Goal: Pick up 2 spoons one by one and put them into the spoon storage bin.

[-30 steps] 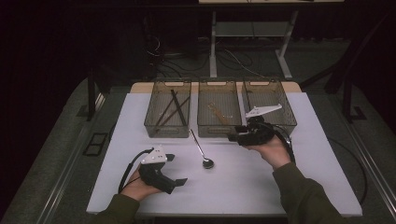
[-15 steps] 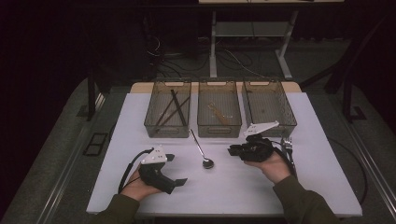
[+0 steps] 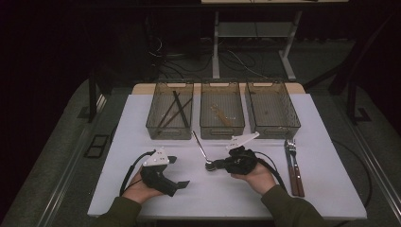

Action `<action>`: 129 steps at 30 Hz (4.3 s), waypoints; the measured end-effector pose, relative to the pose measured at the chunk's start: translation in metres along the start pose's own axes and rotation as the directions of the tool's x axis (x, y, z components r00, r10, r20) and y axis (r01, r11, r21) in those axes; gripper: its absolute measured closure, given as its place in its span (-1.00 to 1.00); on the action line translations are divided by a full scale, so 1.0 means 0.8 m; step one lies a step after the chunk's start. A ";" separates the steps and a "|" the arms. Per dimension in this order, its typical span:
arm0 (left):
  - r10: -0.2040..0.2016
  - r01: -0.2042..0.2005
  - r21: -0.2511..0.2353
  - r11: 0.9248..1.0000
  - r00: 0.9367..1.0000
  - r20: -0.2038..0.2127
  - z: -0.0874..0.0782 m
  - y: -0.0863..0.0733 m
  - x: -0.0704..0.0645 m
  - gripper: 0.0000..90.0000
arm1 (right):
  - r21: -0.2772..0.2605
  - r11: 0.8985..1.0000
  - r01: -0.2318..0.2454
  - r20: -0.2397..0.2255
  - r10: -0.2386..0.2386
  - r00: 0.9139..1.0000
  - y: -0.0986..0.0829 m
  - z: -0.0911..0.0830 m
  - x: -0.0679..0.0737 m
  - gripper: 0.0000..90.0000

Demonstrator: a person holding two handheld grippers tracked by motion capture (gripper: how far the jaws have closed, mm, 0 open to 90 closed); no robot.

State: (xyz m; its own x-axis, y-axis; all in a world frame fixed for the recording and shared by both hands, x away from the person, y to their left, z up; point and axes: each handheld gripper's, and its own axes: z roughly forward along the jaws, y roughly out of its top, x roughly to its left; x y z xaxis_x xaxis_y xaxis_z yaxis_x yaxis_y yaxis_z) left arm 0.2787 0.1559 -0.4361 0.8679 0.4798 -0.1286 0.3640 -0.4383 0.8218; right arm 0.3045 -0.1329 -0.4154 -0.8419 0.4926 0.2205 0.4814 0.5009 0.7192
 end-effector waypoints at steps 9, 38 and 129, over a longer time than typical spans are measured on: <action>0.003 -0.003 0.003 1.000 1.000 0.001 -0.001 0.000 0.001 -1.00 | 0.059 0.998 0.019 -0.011 -0.019 1.000 0.001 0.043 0.020 0.99; -0.001 0.001 0.003 1.000 1.000 0.001 -0.001 0.000 0.000 -1.00 | 0.125 0.992 0.032 0.098 -0.045 0.994 -0.005 0.044 0.009 0.99; -0.003 0.003 0.002 1.000 1.000 0.002 0.001 0.000 -0.001 -1.00 | 0.095 0.991 -0.090 0.147 0.075 0.986 -0.010 0.028 -0.047 0.19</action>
State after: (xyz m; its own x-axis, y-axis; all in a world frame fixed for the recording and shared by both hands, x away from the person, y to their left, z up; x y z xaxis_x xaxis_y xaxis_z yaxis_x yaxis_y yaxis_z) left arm 0.2781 0.1553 -0.4365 0.8675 0.4795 -0.1321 0.3673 -0.4385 0.8202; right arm 0.3374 -0.1395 -0.4442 -0.7582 0.6282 0.1744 0.5760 0.5202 0.6306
